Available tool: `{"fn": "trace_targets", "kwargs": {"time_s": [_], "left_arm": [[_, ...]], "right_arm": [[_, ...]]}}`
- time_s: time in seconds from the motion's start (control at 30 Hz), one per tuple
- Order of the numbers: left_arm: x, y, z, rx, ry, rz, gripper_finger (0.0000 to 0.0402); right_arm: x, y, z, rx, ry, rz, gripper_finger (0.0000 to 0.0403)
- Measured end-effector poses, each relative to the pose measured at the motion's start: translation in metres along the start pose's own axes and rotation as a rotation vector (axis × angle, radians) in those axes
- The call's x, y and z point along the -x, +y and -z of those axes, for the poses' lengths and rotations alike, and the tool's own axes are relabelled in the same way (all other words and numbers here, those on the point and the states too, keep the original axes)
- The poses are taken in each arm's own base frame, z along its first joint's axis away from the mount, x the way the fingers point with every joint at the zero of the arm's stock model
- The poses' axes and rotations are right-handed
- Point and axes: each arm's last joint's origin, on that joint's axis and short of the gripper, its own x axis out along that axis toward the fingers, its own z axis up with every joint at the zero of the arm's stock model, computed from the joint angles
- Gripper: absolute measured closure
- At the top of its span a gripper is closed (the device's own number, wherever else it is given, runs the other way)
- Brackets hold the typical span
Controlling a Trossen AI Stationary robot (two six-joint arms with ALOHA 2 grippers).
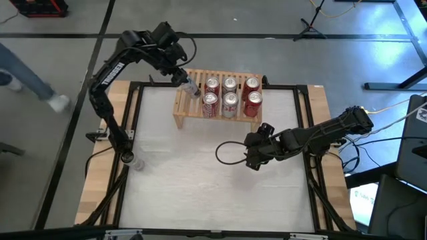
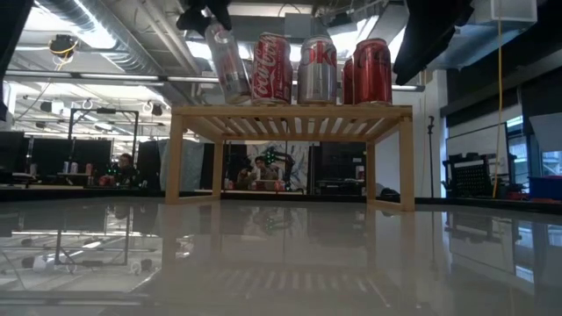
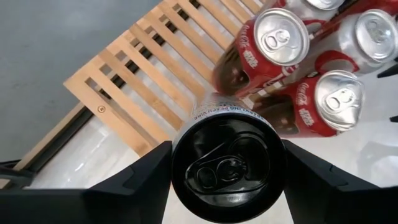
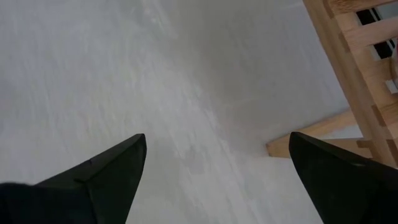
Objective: Place canned beverage on shelf
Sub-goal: Put the top white soda can on the shelf
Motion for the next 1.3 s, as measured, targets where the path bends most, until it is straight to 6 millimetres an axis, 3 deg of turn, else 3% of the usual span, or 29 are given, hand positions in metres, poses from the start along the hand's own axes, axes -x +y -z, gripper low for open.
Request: {"fn": "trace_targets", "kwargs": {"time_s": [0.9,1.3], "left_arm": [[-0.03,0.002,-0.003,0.001,0.087,0.001,0.0166],[-0.038,-0.002,-0.014,-0.041,0.005,0.005,0.0166]], "right_arm": [[0.0,0.0,-0.001,0.0,-0.01,0.003,0.002],[0.0,0.0,-0.001,-0.024,-0.011,0.004,0.002]]}}
